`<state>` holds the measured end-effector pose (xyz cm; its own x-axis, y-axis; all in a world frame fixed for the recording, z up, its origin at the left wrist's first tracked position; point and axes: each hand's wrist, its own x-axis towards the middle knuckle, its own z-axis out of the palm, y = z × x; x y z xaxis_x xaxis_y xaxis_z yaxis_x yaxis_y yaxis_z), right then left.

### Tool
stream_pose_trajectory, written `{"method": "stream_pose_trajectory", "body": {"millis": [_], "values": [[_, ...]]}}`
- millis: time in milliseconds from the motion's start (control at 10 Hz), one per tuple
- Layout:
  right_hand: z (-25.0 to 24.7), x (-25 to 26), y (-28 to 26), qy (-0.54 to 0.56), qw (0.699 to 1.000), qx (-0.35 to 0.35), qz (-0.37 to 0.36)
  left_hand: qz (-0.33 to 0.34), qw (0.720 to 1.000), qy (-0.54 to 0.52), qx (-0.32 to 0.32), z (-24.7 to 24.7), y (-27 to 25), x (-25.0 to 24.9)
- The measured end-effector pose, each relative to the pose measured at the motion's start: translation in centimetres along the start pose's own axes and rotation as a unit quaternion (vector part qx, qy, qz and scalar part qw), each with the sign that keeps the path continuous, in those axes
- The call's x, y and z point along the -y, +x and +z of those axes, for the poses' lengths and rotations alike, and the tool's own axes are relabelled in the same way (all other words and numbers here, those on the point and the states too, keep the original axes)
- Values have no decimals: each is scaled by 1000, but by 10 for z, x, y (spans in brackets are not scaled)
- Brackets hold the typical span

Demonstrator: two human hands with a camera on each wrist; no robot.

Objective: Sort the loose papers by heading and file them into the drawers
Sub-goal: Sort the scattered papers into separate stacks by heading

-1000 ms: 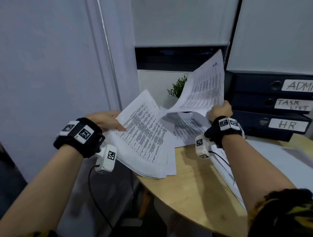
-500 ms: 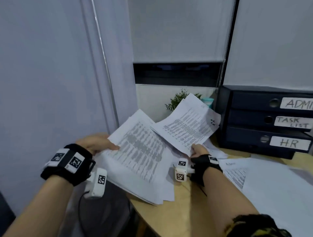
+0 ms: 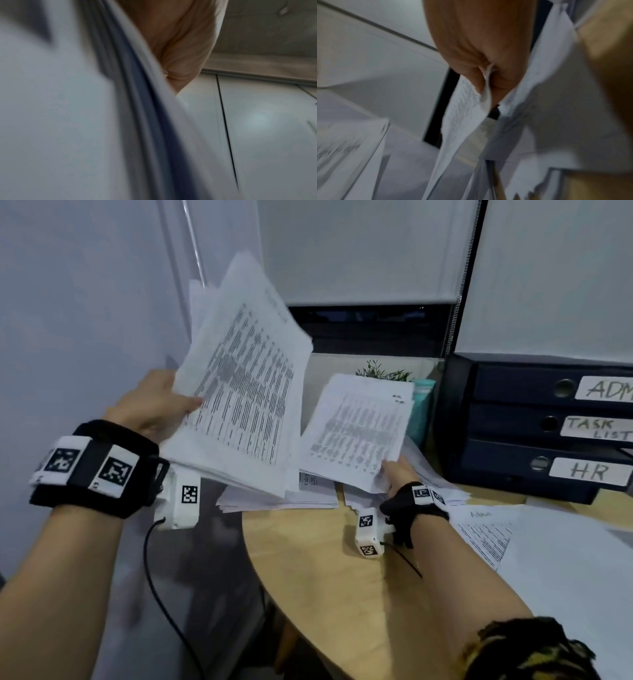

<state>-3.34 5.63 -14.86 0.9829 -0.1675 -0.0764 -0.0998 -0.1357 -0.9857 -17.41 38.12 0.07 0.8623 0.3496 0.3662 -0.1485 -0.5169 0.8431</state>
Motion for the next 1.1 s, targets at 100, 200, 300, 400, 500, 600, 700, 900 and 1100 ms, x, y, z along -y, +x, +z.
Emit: {"method": "stream_pose_trajectory", "body": {"millis": [100, 200, 300, 400, 500, 600, 700, 900, 1100], "values": [[11, 21, -8, -97, 995, 19, 2, 54, 996, -59, -39, -7, 0, -24], [26, 27, -8, -147, 987, 63, -3, 83, 993, -54, -71, -7, 0, -45], [41, 32, -19, -181, 978, 104, 13, 64, 992, -96, -49, 0, 2, -53], [51, 29, -20, -209, 969, 132, 17, 25, 991, -119, -48, 12, 5, -48], [51, 34, -23, -140, 983, 100, 65, -6, 989, -133, -56, 22, 8, -35], [48, 41, -37, -351, 921, 160, -53, -28, 988, -139, -58, 27, 11, -23], [58, 41, -39, -417, 892, 156, -79, -50, 987, -143, -48, 29, 12, -18], [41, 56, -23, -152, 983, 87, 62, -75, 991, -105, -42, 27, 10, -11], [-1, 94, -40, 183, 940, 274, 93, -133, 987, -89, 22, 49, 4, -9]]}}
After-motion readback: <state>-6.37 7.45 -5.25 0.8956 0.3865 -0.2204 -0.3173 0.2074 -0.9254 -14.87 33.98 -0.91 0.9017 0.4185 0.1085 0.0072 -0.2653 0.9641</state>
